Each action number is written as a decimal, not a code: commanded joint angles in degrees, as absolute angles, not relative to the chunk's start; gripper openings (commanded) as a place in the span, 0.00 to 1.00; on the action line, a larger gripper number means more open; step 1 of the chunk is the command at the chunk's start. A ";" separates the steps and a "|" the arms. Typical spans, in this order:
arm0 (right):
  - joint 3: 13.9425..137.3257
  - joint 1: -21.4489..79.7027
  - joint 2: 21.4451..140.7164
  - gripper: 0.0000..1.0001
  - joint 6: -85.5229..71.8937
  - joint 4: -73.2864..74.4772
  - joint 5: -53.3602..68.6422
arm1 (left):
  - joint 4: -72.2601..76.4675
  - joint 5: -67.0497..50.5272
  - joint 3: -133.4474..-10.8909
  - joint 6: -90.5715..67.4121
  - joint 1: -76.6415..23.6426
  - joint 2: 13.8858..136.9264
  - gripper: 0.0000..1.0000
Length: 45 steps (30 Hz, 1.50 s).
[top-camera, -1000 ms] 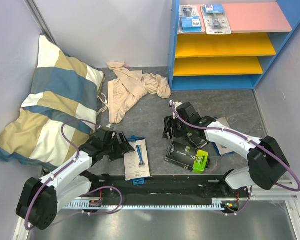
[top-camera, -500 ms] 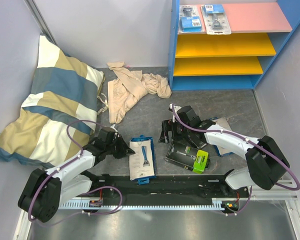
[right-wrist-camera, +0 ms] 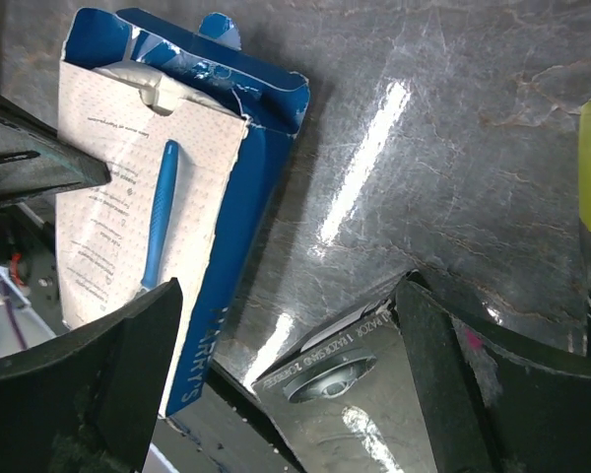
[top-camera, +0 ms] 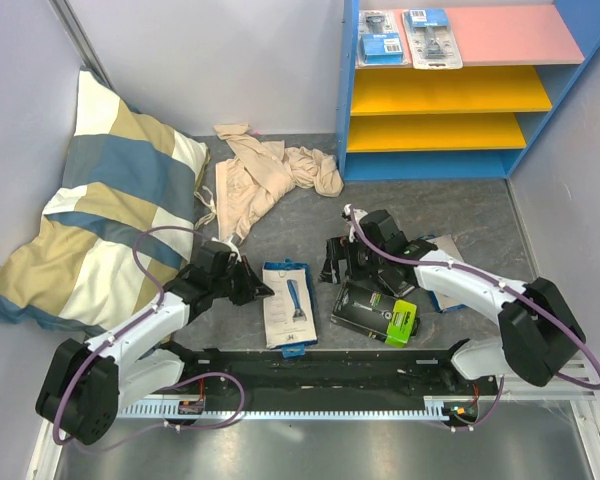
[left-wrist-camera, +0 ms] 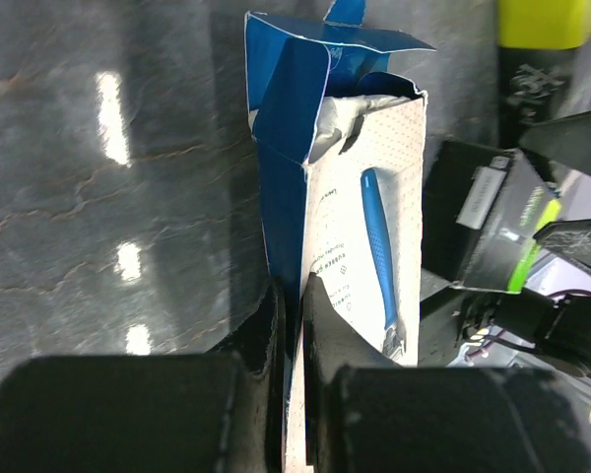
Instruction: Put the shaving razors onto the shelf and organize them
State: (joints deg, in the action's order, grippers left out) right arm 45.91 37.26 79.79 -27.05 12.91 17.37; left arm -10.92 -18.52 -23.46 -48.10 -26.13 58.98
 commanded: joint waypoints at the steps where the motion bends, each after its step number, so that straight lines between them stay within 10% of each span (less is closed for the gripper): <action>1: 47.55 35.25 75.06 0.98 -29.35 11.95 18.46 | -9.67 -18.55 -29.09 -46.49 -26.37 59.24 0.02; 30: 34.82 24.87 51.07 0.98 -50.62 -11.06 20.39 | 17.92 -20.66 -45.88 -66.07 -19.86 74.09 0.02; 45: 35.06 31.90 57.04 0.96 -53.88 -17.84 14.94 | 26.98 -21.62 -50.80 -72.25 -19.95 80.06 0.02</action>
State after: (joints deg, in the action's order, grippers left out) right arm 33.65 30.74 55.51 -53.04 -12.51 17.41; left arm 20.99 -19.90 -47.07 -69.38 -20.05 79.48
